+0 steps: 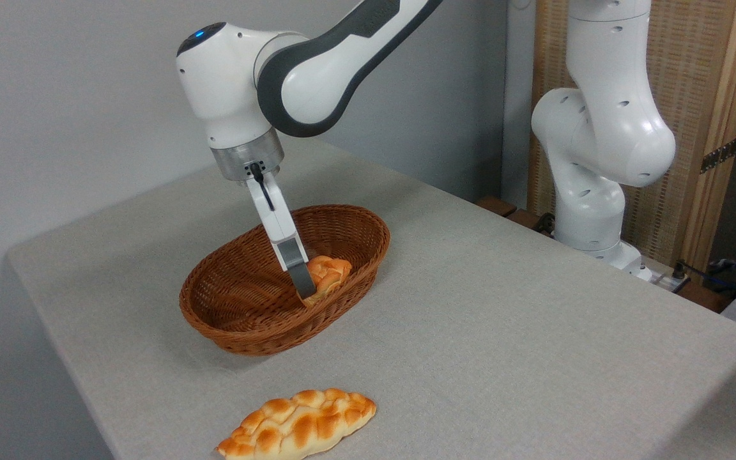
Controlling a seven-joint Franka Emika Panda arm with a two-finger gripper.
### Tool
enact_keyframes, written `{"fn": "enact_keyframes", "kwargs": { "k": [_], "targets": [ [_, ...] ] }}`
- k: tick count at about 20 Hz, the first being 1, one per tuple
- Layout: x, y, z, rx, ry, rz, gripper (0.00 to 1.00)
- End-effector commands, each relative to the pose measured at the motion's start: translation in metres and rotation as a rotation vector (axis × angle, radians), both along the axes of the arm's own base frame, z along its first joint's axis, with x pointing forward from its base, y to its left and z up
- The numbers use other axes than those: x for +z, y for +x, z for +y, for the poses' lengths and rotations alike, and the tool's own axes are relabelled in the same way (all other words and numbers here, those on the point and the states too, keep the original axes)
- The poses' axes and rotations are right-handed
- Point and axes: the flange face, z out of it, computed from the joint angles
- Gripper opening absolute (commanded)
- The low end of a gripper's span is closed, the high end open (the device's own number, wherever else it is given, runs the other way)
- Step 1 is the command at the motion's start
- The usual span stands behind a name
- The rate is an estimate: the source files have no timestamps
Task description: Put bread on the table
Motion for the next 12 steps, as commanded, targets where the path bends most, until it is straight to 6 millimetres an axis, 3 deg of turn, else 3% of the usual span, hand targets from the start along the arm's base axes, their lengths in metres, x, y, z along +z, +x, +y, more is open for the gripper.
{"fn": "enact_keyframes", "kwargs": {
  "k": [1,8,12],
  "targets": [
    [-0.003,-0.002,-0.002,-0.024,-0.007,-0.007,0.43],
    [0.007,-0.002,-0.001,-0.029,-0.009,-0.016,0.42],
    [0.033,0.003,0.005,-0.015,0.005,0.013,0.37]
  ]
}}
